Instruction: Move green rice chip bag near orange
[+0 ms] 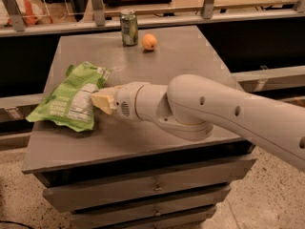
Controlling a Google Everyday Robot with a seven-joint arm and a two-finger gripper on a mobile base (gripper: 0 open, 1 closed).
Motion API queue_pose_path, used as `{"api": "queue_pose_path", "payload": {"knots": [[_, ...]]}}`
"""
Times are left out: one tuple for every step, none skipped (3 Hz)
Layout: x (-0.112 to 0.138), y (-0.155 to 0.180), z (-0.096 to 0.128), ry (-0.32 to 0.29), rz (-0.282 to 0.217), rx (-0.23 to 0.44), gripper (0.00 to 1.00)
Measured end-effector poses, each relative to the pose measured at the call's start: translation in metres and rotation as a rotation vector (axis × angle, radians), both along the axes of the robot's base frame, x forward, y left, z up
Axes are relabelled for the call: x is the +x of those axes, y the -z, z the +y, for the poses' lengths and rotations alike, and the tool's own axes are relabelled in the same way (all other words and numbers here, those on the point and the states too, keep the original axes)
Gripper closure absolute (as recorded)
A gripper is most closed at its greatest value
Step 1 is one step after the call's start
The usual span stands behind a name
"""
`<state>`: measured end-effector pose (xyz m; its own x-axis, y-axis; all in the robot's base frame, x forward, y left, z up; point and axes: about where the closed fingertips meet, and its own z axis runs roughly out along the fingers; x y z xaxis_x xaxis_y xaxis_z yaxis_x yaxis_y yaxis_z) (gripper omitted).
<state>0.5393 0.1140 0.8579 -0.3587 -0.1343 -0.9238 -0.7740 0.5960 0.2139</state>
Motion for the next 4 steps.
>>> {"api": "queue_pose_path", "payload": {"knots": [[-0.0002,-0.0009,0.0008,0.007,0.005,-0.015,0.87],[-0.0014,-0.0008,-0.0014,0.019,0.014,-0.026,1.0],[-0.0007,-0.0029,-0.0032,0.023,0.015,-0.022,0.83],[-0.0024,-0.0056,-0.0037,0.023,0.02,-0.011,0.59]]}}
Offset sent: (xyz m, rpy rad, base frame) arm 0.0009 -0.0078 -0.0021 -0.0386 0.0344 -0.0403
